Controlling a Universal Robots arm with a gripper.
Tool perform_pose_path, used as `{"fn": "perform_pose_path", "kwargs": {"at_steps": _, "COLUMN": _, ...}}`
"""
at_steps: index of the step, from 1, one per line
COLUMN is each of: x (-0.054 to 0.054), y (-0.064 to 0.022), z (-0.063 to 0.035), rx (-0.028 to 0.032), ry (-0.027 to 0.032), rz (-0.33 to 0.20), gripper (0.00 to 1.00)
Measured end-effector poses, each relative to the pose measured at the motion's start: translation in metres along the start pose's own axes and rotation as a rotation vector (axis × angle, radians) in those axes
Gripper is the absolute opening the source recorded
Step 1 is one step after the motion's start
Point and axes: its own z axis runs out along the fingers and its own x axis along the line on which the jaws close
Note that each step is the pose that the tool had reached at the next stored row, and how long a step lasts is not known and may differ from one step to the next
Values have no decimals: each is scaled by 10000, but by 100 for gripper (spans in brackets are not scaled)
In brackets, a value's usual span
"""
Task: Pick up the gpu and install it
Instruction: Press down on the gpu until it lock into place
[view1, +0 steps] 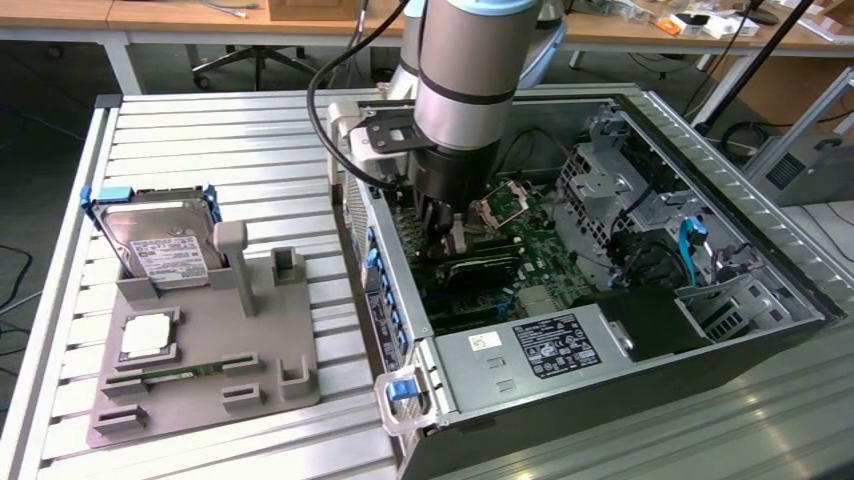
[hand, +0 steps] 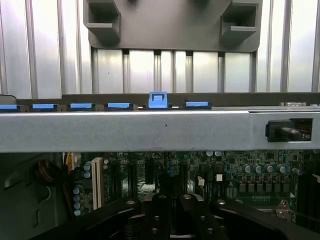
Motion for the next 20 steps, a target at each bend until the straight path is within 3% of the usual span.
{"fn": "perform_pose_path", "kwargs": {"at_steps": 20, "x": 0, "y": 45, "z": 28, "rx": -1, "ry": 1, "rz": 1, "gripper": 11}}
